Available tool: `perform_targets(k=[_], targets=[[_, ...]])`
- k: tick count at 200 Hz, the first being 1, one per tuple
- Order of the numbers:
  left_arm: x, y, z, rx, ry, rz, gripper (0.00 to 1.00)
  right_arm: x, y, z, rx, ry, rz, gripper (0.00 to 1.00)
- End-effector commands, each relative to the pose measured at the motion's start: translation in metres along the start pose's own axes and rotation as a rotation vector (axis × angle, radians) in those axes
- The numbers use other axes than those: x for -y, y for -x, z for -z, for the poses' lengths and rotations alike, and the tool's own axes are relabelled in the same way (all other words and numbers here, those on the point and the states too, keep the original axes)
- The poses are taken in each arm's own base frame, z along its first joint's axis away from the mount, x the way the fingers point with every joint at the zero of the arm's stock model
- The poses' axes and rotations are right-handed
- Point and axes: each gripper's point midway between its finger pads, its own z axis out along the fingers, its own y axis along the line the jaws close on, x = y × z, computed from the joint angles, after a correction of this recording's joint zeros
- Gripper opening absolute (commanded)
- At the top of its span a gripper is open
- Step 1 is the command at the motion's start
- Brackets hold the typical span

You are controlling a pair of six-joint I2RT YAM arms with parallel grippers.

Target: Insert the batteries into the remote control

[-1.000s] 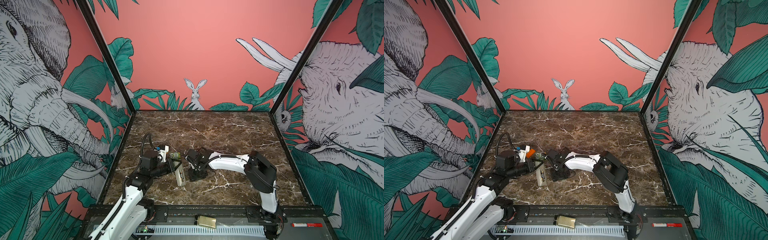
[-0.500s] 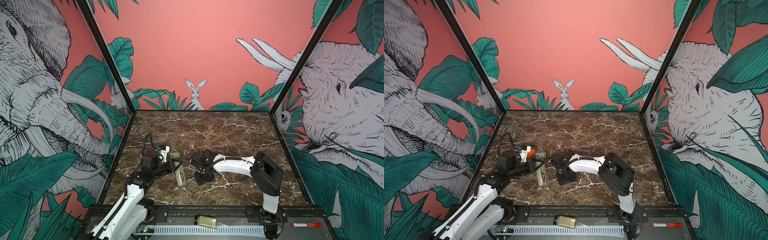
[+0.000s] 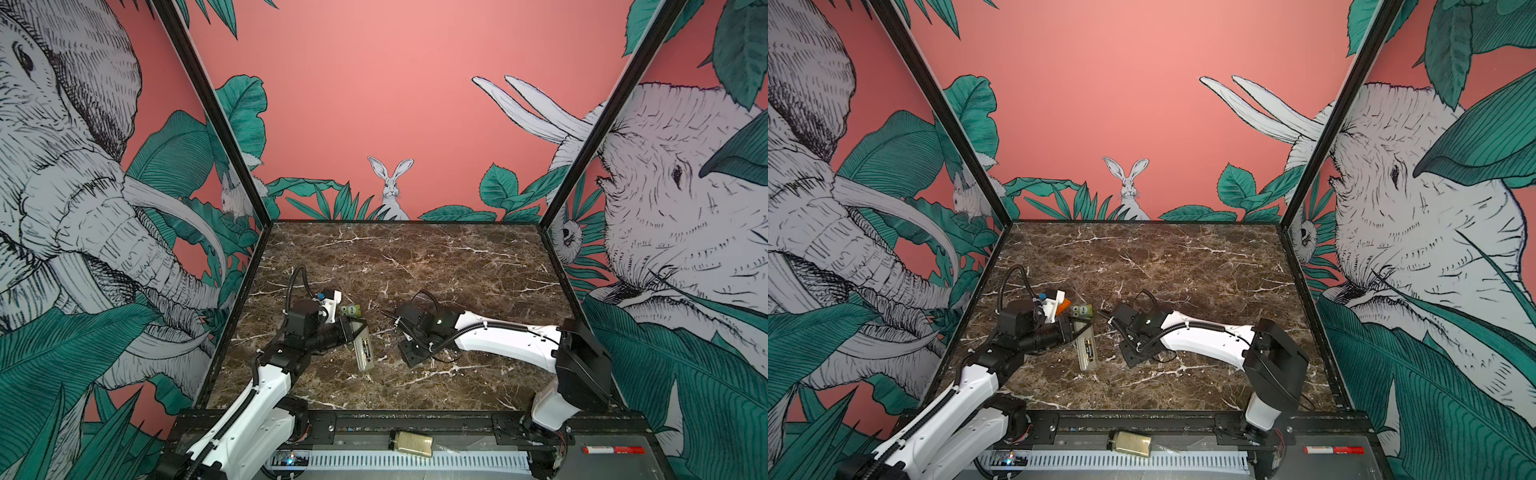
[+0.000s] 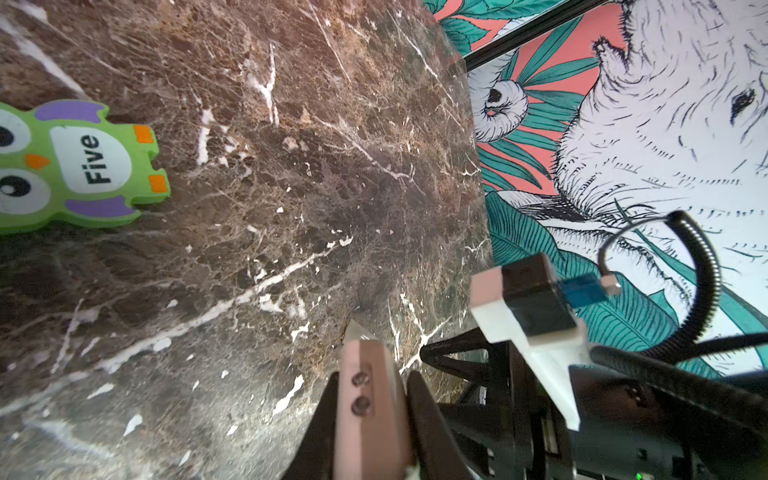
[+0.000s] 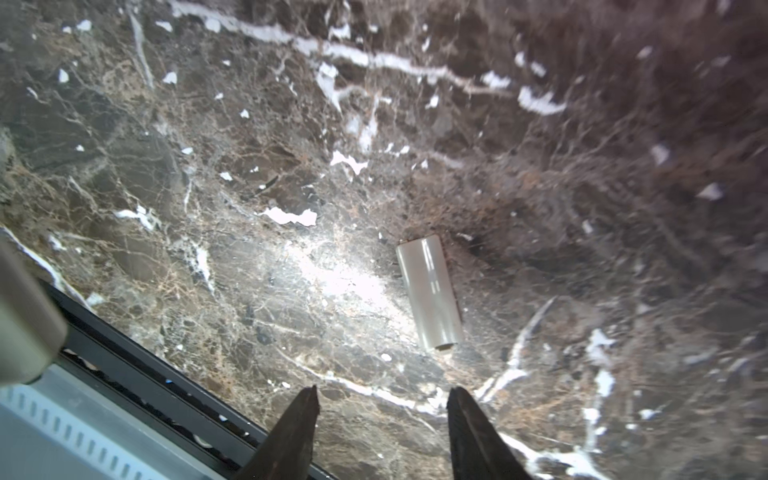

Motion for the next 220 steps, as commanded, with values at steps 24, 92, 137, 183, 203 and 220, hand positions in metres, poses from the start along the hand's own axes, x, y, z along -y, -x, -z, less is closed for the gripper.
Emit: perform_targets(k=[24, 92, 137, 183, 203, 220], targets=[[0.014, 0.005, -0.012, 0.025, -0.080, -0.028, 0.00, 0.010, -0.005, -0.013, -0.042, -0.068, 0.149, 0.57], [0.014, 0.006, -0.018, 0.015, -0.079, -0.026, 0.00, 0.017, -0.008, -0.030, -0.101, -0.086, 0.236, 0.61], [0.014, 0.007, -0.018, 0.016, -0.078, -0.025, 0.00, 0.020, -0.009, -0.045, -0.147, -0.082, 0.229, 0.59], [0.016, 0.008, -0.020, 0.001, -0.077, -0.036, 0.00, 0.024, -0.010, -0.049, -0.168, -0.070, 0.203, 0.57], [0.016, 0.008, -0.021, 0.001, -0.076, -0.038, 0.00, 0.028, -0.012, -0.050, -0.182, -0.071, 0.187, 0.56], [0.016, 0.009, -0.021, -0.001, -0.079, -0.038, 0.00, 0.028, -0.014, -0.051, -0.193, -0.064, 0.180, 0.56]])
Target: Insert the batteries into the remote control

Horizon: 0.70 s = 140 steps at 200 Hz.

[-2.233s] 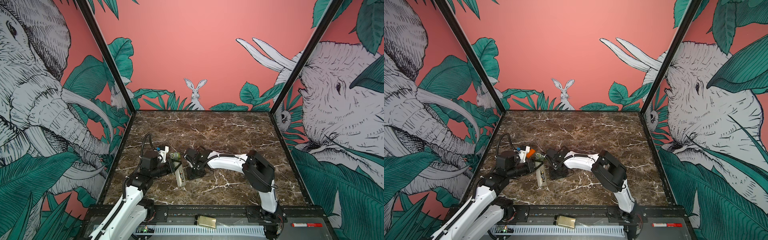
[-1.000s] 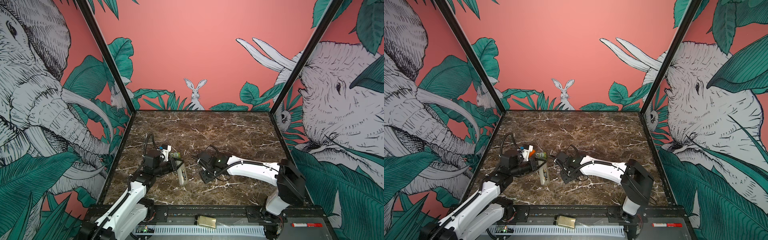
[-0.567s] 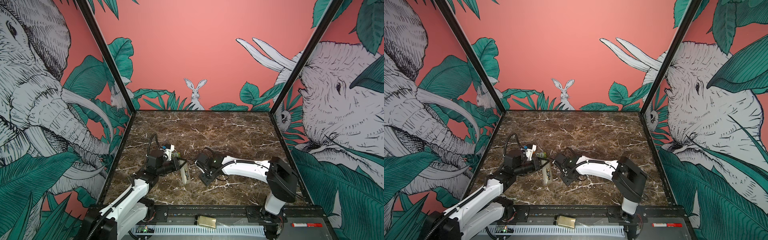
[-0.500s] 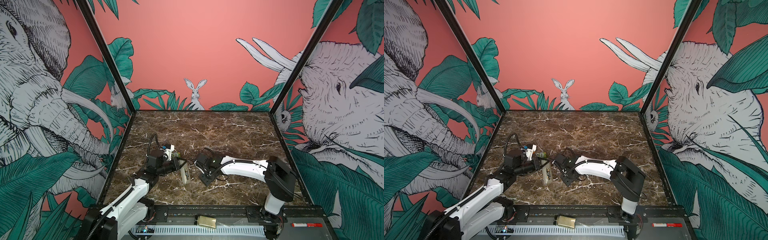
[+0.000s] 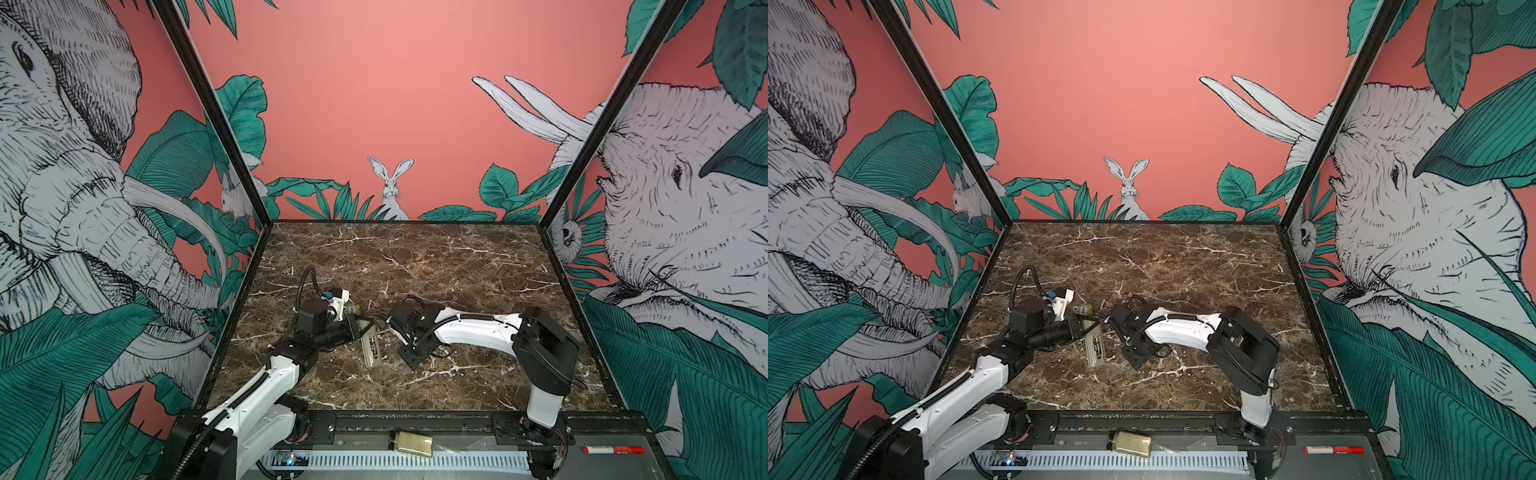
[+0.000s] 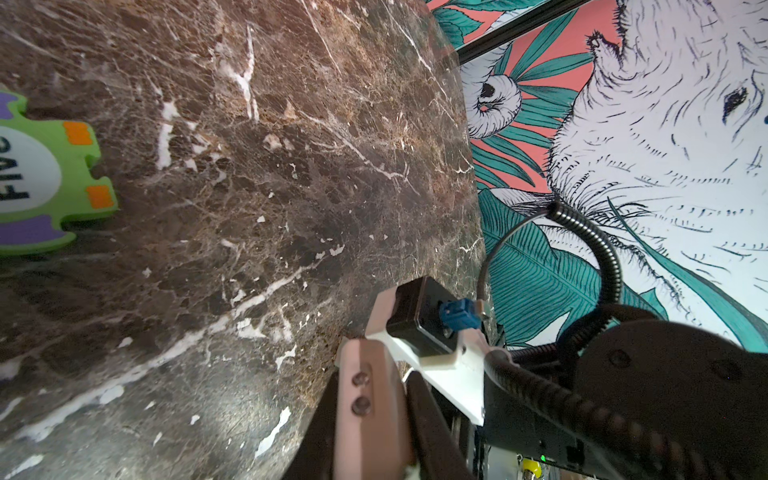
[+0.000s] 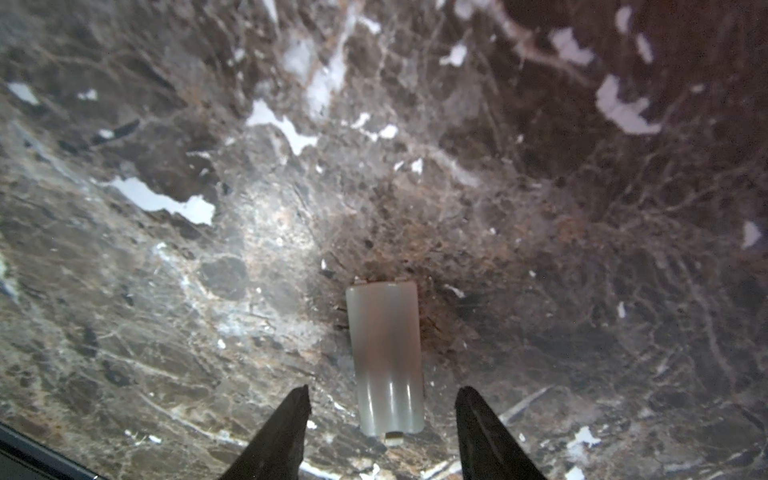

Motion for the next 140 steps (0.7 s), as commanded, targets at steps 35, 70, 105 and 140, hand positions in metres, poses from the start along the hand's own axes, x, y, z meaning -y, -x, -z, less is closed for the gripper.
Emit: perform_targets(k=[35, 70, 105, 140], targets=[[0.014, 0.010, 0.001, 0.022, -0.034, -0.039, 0.00, 0.002, -0.010, -0.006, -0.055, 0.012, -0.004, 0.53], [0.013, 0.011, 0.002, 0.030, -0.025, -0.037, 0.00, 0.000, -0.013, -0.012, -0.063, 0.031, -0.005, 0.50], [0.014, 0.011, 0.002, 0.029, -0.025, -0.037, 0.00, 0.001, -0.018, -0.015, -0.075, 0.031, 0.000, 0.43], [0.013, 0.010, 0.002, 0.027, -0.023, -0.035, 0.00, 0.001, -0.020, -0.018, -0.087, 0.034, 0.005, 0.40]])
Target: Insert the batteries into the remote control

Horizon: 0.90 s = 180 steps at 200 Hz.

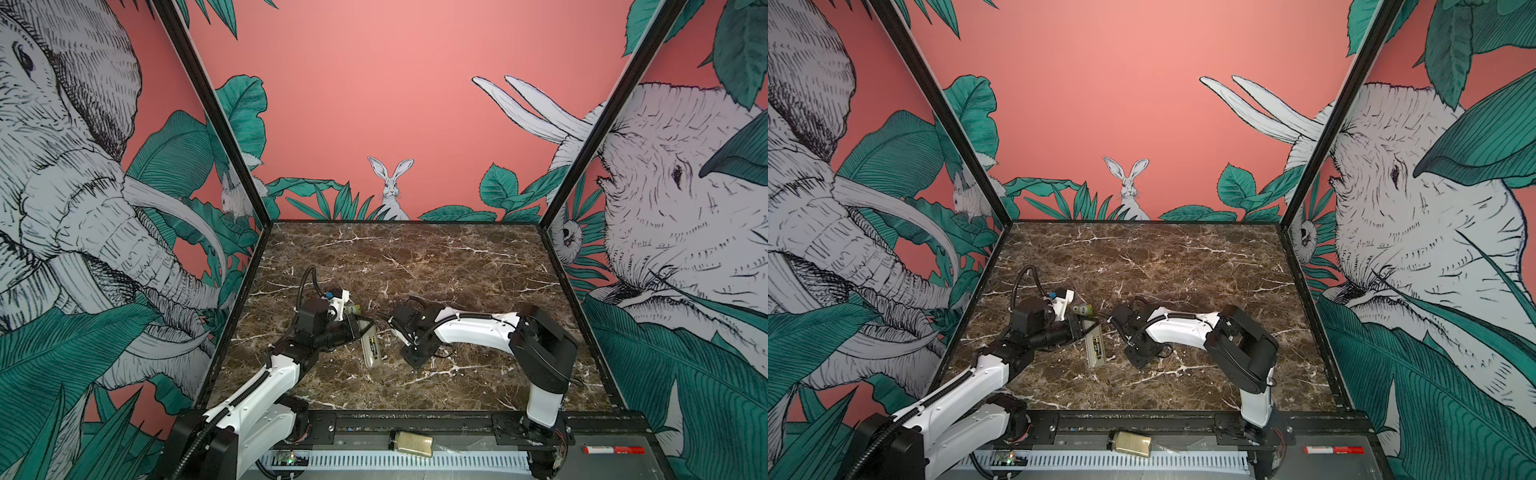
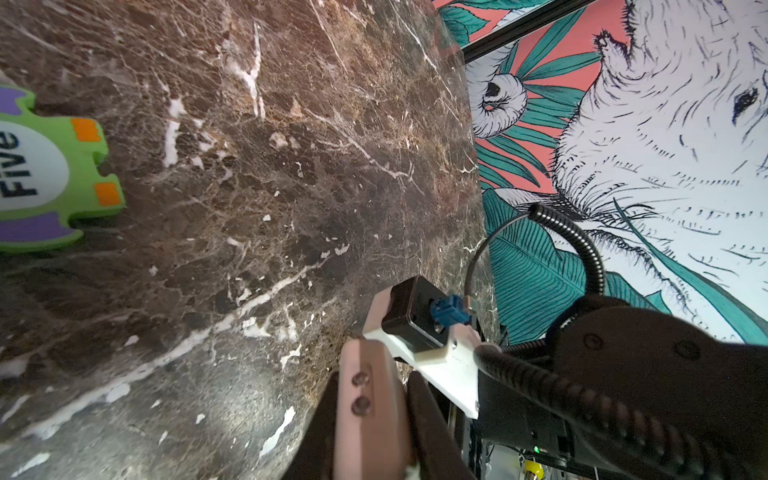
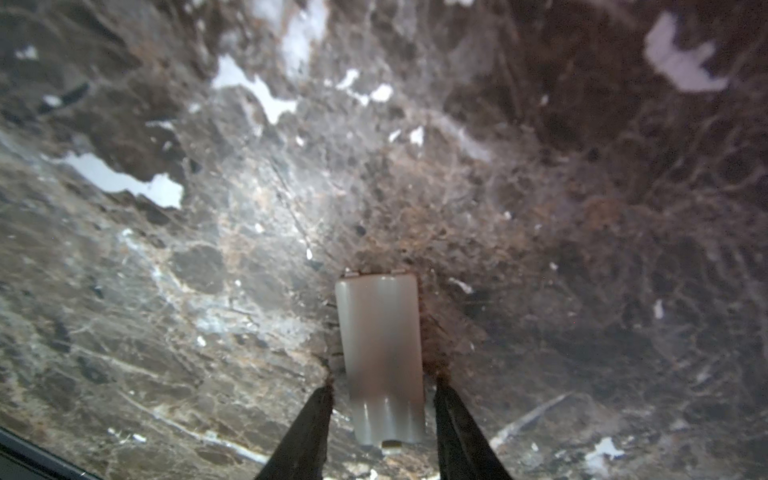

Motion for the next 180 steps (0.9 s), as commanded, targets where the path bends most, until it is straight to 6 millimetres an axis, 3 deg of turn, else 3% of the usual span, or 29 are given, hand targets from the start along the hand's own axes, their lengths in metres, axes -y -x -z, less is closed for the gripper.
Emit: perform_targets(k=[1, 77, 119, 142, 180], targets=[[0.015, 0.010, 0.003, 0.028, -0.032, -0.039, 0.00, 0.003, -0.012, -0.010, -0.051, -0.002, 0.007, 0.40], [0.015, 0.011, 0.003, 0.028, -0.029, -0.037, 0.00, 0.004, -0.014, -0.012, -0.059, -0.005, 0.023, 0.24], [0.009, 0.021, 0.003, 0.087, 0.001, -0.008, 0.00, 0.003, -0.015, -0.008, -0.046, 0.001, 0.020, 0.15], [0.013, 0.027, 0.003, 0.110, -0.011, -0.015, 0.00, 0.002, -0.010, 0.004, -0.018, -0.002, 0.006, 0.12], [0.019, 0.038, 0.001, 0.158, -0.052, -0.012, 0.00, -0.002, 0.014, 0.042, 0.096, 0.004, -0.052, 0.11]])
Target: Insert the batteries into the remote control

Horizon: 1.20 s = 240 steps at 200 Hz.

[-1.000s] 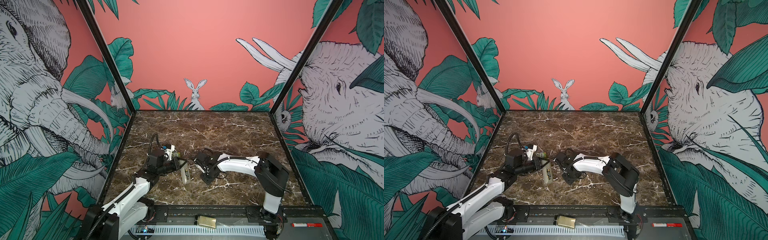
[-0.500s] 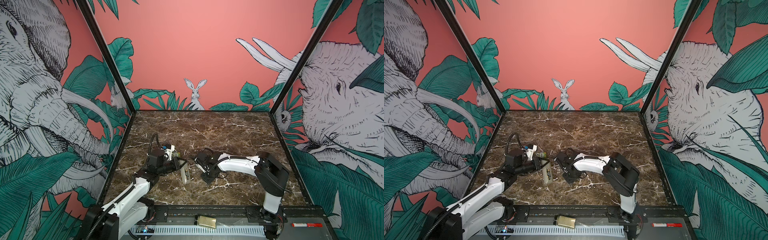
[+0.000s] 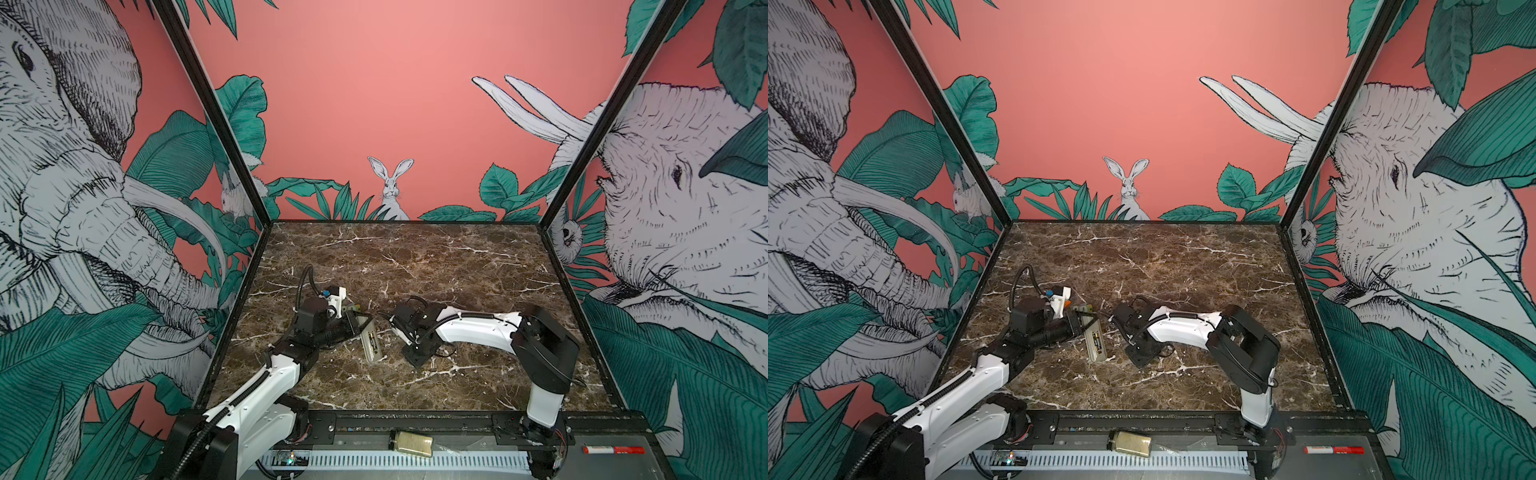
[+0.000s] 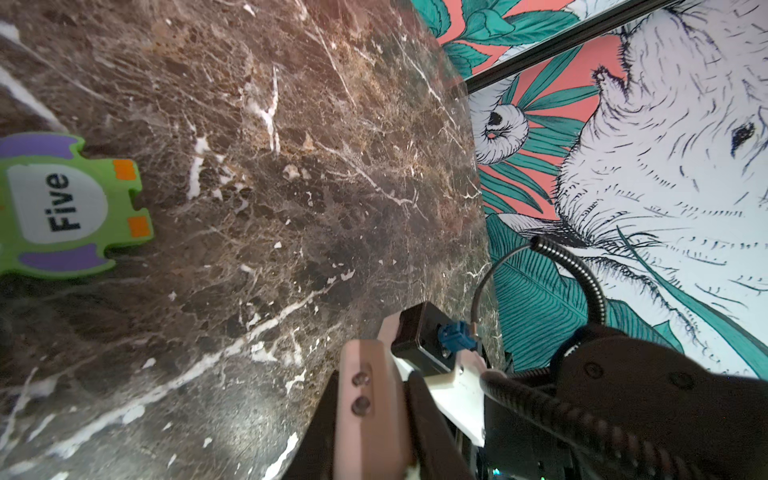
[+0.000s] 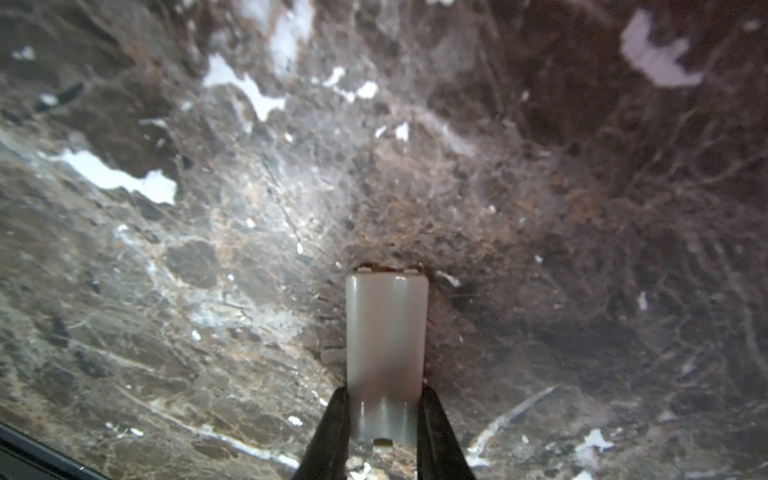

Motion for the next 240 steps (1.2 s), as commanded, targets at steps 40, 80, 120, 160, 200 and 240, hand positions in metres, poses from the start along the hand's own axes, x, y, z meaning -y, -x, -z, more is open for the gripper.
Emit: perform_targets(k=[40, 80, 120, 160, 200, 240], targets=[[0.023, 0.027, -0.003, 0.092, -0.080, -0.021, 0.00, -0.011, 0.040, 0.070, 0.207, 0.037, -0.134, 0.08], [0.029, 0.034, -0.006, 0.095, -0.094, -0.028, 0.00, -0.019, 0.055, 0.099, 0.292, 0.065, -0.189, 0.07], [0.032, 0.038, -0.007, 0.096, -0.101, -0.027, 0.00, -0.022, 0.061, 0.119, 0.325, 0.070, -0.215, 0.07], [0.035, 0.040, -0.009, 0.095, -0.118, -0.028, 0.00, -0.021, 0.066, 0.135, 0.346, 0.068, -0.267, 0.07], [0.035, 0.042, -0.011, 0.101, -0.132, -0.018, 0.00, -0.023, 0.067, 0.141, 0.358, 0.087, -0.303, 0.07], [0.038, 0.042, -0.013, 0.096, -0.154, -0.021, 0.00, -0.029, 0.072, 0.141, 0.354, 0.115, -0.313, 0.06]])
